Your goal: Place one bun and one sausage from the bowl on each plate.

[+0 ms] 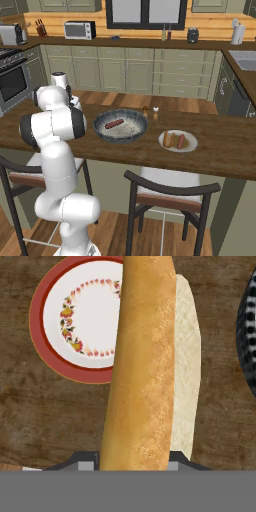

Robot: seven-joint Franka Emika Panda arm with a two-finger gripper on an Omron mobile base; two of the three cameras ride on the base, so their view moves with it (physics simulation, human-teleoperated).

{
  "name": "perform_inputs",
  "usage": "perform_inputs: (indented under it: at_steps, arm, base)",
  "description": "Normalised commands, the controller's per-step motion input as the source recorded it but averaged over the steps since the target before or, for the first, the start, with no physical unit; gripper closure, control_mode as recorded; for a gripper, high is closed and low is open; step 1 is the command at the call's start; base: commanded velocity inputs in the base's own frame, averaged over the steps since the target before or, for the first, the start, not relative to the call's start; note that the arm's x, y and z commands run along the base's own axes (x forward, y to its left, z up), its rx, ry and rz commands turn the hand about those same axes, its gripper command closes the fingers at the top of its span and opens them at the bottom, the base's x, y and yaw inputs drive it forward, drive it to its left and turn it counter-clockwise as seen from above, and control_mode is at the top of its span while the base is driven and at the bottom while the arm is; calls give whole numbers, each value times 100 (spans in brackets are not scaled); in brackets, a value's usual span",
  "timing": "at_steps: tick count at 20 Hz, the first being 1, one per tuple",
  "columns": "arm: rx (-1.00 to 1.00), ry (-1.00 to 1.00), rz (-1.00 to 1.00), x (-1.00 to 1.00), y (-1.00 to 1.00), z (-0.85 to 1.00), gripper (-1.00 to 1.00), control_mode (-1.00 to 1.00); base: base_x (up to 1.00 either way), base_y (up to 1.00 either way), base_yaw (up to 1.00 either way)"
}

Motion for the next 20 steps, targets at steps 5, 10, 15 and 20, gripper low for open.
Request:
perform_inputs:
  at_steps: [5, 10, 15, 20]
  arm:
    - [-3, 0, 0, 41, 31, -50, 100, -100]
    - [-1, 0, 0, 21, 21, -33, 100, -100]
    - [0, 0, 0, 24, 2, -9, 100, -100]
    - [0, 0, 0, 28, 0, -8, 100, -100]
  base:
    - [0, 0, 0]
    - [0, 0, 0]
    - [0, 0, 0]
    - [0, 0, 0]
